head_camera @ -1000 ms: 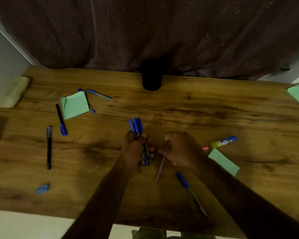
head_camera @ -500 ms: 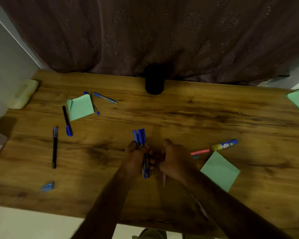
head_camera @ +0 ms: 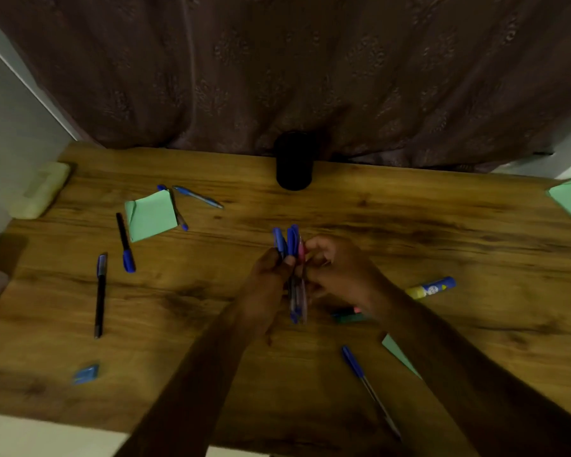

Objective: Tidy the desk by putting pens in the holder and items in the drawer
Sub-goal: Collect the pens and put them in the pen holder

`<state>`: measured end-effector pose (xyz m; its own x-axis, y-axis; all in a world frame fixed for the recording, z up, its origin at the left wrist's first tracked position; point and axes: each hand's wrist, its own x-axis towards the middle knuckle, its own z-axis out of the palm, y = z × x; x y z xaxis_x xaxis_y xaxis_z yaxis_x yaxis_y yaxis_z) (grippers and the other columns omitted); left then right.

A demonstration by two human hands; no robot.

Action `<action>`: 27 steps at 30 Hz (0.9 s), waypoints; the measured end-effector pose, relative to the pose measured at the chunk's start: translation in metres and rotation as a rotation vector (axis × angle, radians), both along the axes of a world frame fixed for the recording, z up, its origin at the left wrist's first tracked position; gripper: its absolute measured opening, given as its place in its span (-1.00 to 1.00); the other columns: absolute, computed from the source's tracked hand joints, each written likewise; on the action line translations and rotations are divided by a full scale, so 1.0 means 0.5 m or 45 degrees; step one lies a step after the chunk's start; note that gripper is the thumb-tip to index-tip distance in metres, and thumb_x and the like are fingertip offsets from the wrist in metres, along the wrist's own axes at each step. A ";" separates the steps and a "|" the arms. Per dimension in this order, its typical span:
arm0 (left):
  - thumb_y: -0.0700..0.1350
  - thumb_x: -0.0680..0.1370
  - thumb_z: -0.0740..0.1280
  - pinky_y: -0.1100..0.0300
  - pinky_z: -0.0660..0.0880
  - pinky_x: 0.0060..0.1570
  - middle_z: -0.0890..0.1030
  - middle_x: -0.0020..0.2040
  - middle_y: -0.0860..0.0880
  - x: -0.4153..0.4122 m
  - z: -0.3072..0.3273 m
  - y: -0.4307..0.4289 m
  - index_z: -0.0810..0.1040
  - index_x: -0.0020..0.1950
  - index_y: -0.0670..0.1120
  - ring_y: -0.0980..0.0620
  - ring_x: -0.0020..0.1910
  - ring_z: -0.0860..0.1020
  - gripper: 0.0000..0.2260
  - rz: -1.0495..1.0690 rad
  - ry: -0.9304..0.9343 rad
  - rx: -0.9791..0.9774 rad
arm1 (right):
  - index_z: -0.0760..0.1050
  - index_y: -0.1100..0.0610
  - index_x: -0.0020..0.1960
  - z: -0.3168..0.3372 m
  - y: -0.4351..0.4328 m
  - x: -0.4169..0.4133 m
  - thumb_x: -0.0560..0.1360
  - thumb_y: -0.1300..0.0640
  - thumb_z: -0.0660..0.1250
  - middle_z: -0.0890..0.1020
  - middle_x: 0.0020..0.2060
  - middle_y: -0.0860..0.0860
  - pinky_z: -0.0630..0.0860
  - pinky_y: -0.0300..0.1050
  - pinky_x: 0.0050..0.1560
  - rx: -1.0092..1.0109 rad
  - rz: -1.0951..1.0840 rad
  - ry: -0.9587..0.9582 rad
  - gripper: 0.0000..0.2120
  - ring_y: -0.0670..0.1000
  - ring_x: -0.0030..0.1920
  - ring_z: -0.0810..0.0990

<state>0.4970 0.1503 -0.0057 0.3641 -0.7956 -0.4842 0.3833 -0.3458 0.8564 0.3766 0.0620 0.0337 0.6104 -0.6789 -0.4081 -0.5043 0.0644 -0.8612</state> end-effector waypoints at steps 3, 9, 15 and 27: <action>-0.16 0.70 0.15 -0.25 0.52 0.16 0.64 0.13 -0.22 0.020 0.010 -0.045 0.52 0.27 -0.07 -0.30 0.15 0.60 -0.78 -0.031 -0.091 -0.027 | 0.57 0.08 0.16 0.014 -0.044 0.023 0.53 0.32 0.41 0.70 -0.17 0.06 0.65 -0.10 -0.27 -0.029 -0.023 -0.054 -0.74 0.00 -0.28 0.73; -0.28 0.66 0.21 0.07 0.56 0.04 0.61 0.06 -0.16 0.094 0.067 -0.183 0.49 0.25 -0.18 0.00 0.03 0.59 -0.81 -0.123 -0.499 -0.288 | 0.54 -0.04 -0.11 0.052 -0.157 0.097 0.45 0.29 0.42 0.67 -0.21 0.09 0.68 0.12 -0.13 -0.386 -0.155 -0.067 -0.77 0.15 -0.17 0.69; -0.38 0.60 0.21 0.11 0.54 0.10 0.60 0.00 0.01 0.170 0.153 -0.323 0.43 0.29 -0.18 0.10 0.00 0.58 -0.72 -0.124 -0.623 -0.535 | 0.55 0.05 -0.01 0.118 -0.274 0.171 0.41 0.17 0.43 0.67 -0.25 0.00 0.62 0.07 -0.17 -0.902 -0.268 -0.162 -0.82 0.00 -0.20 0.67; -0.29 0.59 0.23 0.04 0.52 0.09 0.57 0.16 -0.16 0.238 0.084 -0.407 0.49 0.31 -0.21 -0.10 0.12 0.54 -0.71 -0.124 -1.058 -0.068 | 0.57 0.04 0.12 0.033 -0.334 0.242 0.50 0.18 0.35 0.70 -0.02 0.02 0.60 0.01 -0.05 -1.090 -0.093 0.165 -0.79 0.13 0.03 0.66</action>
